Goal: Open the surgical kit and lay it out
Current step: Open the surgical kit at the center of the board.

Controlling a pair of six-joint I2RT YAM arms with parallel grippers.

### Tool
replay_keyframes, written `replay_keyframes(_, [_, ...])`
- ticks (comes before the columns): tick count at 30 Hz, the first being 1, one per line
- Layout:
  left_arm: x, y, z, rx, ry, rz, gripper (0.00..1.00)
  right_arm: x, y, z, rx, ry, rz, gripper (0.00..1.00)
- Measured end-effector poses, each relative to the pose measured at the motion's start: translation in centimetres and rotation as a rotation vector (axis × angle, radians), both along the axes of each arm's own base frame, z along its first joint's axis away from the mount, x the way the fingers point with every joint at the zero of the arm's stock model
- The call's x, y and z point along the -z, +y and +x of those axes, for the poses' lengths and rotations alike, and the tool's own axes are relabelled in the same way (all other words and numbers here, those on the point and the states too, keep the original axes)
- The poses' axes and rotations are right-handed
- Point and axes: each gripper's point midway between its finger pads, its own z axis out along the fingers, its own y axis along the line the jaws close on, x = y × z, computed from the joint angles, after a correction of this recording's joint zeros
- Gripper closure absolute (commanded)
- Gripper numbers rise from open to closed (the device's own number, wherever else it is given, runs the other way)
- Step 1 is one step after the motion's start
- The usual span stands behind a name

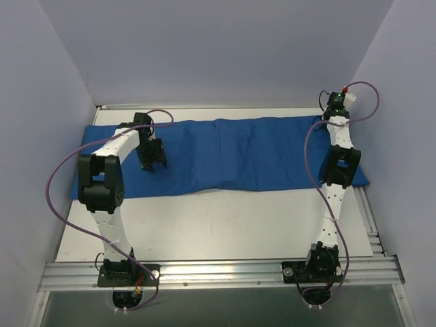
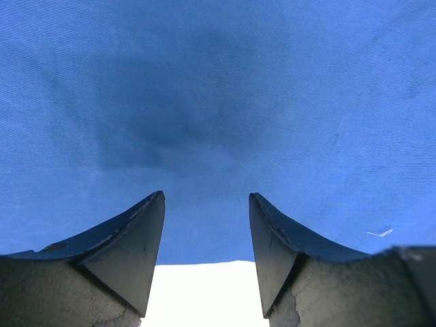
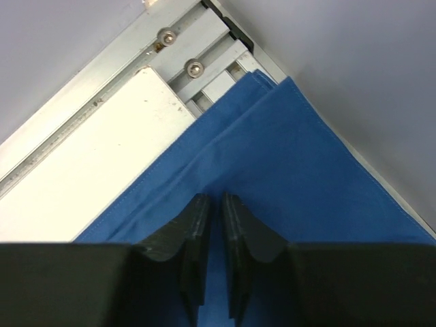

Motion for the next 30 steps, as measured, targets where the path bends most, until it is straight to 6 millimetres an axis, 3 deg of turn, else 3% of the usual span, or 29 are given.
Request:
replay_keyframes(5, [-0.2,0.1,0.1,-0.002,-0.006,-0.001,0.38,0.0,-0.1,-0.5,0.011,0.015,0.006,1.00])
replay_keyframes(15, [-0.9,0.1,0.2,-0.002,-0.022,-0.004,0.38,-0.4,0.1,-1.1,0.004,0.029,0.030,1.00])
replay_keyframes(20, [-1.5,0.0,0.2,-0.001,-0.038,-0.007,0.38,-1.5,0.8,-3.2,-0.002,0.081,0.055,1.00])
replay_keyframes(27, [-2.1,0.0,0.7,0.003,-0.054,-0.020,0.38,-9.4,0.9,-5.0,0.004,0.028,0.044,1.00])
replay_keyframes(30, [-3.1,0.0,1.7,0.007,-0.088,-0.029,0.38,-11.6,1.0,-5.4,0.004,0.006,0.038,1.00])
